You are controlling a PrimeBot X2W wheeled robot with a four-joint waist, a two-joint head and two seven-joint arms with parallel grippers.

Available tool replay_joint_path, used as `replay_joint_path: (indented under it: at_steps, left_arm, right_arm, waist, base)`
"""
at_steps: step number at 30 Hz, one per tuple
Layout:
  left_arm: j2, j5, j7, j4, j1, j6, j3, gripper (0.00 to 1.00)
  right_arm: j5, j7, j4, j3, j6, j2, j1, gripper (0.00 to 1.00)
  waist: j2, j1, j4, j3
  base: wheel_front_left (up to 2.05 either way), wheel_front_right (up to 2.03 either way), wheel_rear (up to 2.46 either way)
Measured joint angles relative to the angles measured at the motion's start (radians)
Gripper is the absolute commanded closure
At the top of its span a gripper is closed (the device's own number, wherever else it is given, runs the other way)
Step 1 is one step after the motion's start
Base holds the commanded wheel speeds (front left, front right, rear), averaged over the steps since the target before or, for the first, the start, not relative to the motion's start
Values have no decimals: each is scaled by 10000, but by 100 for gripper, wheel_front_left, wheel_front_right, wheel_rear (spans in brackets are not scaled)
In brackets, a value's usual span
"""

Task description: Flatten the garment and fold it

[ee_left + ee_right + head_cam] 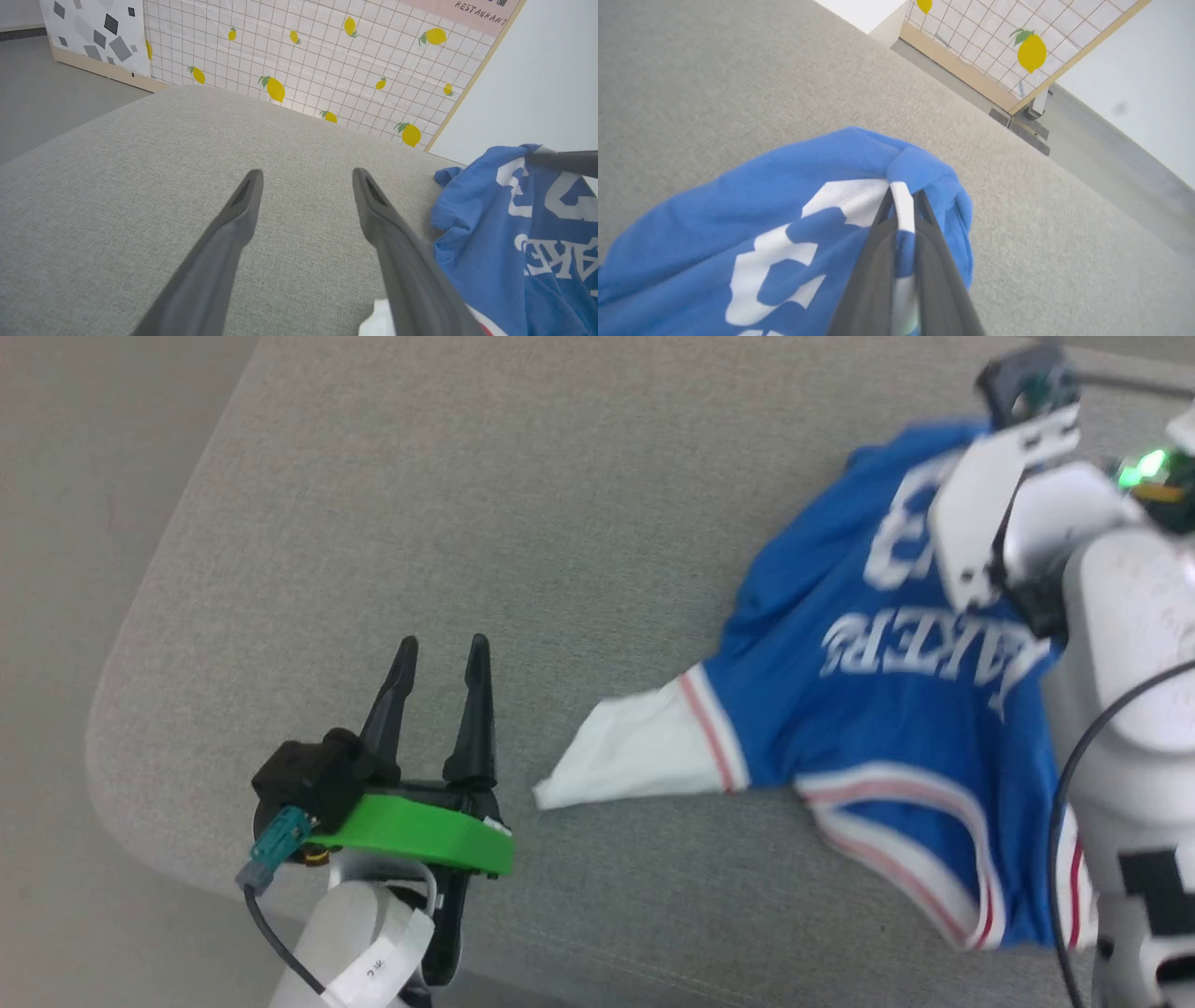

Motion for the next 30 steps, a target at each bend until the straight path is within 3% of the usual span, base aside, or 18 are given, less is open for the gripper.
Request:
replay_joint_path:
  at_steps: [5,9,10,11,16,21,27,28,30]
  left_arm:
    - [0,-127,0,-44,-191,15,-199,0]
    - [0,-157,0,-56,-252,46,-247,0]
    - [0,-159,0,-63,-253,46,-245,0]
    - [0,-159,0,-63,-255,48,-244,0]
    - [0,-151,0,-27,-250,102,-171,0]
    - [2,2,0,198,-112,69,105,0]
    - [2,163,0,640,504,-169,405,0]
    - [2,472,0,905,815,-347,428,0]
    - [19,577,0,1070,994,-491,412,0]
  right_arm:
    - [-1172,-1390,859,-677,0,10,-1220,100]
    - [-1705,-1871,1802,-1193,0,153,-1568,100]
    - [-1747,-2038,2011,-1430,0,245,-1605,79]
    - [-1758,-2167,2249,-1603,0,322,-1638,0]
    - [-1482,-3407,2855,-2011,0,635,-1581,0]
    - [-199,-5526,2627,-2002,0,892,-556,0]
    - [997,-7336,1114,-1538,0,999,1866,0]
    - [1233,-7743,90,-1582,0,999,3297,0]
    - [1530,-7812,-598,-1578,0,997,4272,0]
  waist:
    - [0,0,320,238]
    - [0,0,551,406]
    - [0,0,589,456]
    - [0,0,619,495]
    - [0,0,579,453]
    - [0,1,328,136]
    - [0,0,-232,-520]
    - [0,0,-532,-931]
    - [0,0,-748,-1228]
  base:
    - [0,0,0]
    - [0,0,0]
    - [0,0,0]
    - [0,0,0]
    - [0,0,0]
    - [0,0,0]
    - [0,0,0]
    - [0,0,0]
    - [0,0,0]
